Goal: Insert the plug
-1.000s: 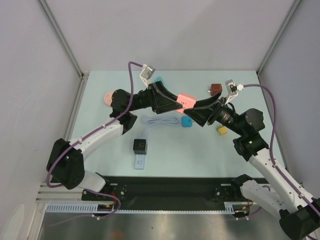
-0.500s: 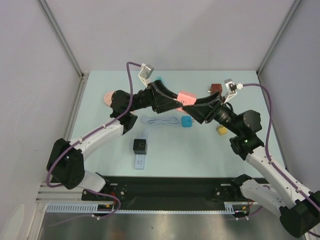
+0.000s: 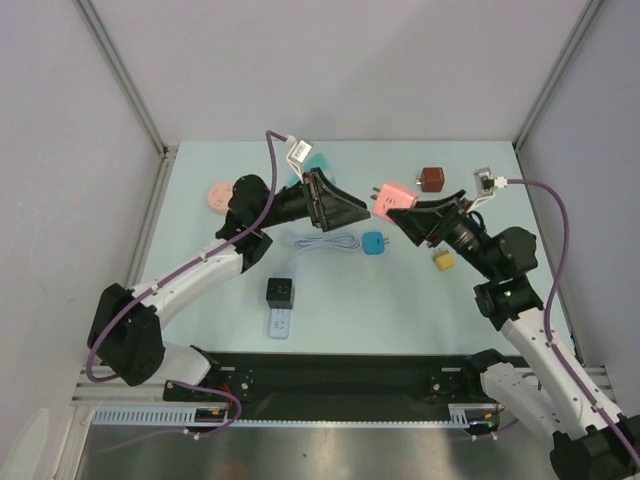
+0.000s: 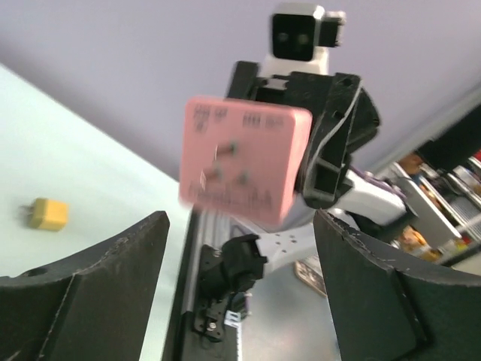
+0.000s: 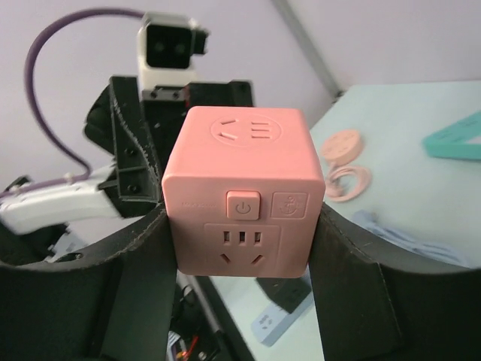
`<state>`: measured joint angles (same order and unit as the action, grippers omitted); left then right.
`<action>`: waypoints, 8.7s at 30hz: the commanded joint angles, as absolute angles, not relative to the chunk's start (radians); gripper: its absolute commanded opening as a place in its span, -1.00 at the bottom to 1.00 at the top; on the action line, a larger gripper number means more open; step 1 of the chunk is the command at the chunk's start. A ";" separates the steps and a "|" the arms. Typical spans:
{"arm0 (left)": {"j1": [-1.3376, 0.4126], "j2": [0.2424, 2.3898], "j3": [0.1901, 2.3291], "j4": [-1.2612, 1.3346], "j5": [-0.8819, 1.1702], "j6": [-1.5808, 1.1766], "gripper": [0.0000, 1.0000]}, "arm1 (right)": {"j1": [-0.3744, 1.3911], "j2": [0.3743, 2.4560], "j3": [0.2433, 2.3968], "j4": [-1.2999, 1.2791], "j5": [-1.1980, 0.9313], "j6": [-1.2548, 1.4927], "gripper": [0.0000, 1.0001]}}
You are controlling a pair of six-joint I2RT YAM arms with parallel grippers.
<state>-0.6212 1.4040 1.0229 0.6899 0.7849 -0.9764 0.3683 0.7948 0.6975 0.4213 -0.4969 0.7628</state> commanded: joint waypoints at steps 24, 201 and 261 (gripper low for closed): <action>-0.244 2.251 2.116 -0.377 0.017 -0.354 -0.78 | 0.215 0.733 0.761 0.077 -0.443 0.471 -1.00; -0.212 1.238 0.988 -0.321 0.371 -0.373 1.00 | 0.506 2.281 2.132 -0.844 -0.239 -0.043 -1.00; -0.169 1.215 0.982 -0.316 0.356 -0.388 1.00 | 0.623 2.586 2.240 -0.911 -0.041 -0.034 -1.00</action>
